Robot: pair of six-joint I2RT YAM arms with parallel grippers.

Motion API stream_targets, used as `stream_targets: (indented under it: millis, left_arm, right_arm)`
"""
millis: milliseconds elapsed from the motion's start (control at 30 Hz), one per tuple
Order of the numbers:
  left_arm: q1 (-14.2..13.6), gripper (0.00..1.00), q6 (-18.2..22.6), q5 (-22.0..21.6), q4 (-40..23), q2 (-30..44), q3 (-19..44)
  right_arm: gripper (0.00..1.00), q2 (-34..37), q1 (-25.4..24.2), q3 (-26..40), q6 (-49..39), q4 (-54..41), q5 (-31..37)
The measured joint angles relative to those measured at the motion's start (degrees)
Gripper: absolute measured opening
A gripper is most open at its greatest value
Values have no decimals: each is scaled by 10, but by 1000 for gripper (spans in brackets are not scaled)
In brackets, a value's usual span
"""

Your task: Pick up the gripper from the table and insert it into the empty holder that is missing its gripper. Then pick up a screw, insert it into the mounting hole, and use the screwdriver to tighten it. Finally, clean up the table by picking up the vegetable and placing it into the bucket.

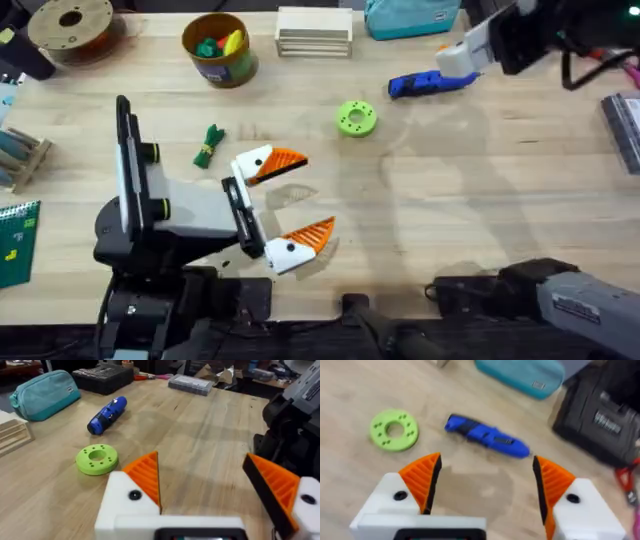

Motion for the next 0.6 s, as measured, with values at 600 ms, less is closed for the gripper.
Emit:
stream_targets:
  millis: [600]
  left_arm:
    - [0, 985, -131, -189, -37, 0, 43]
  right_arm:
    - [989, -31, 0, 0, 109, -110, 0]
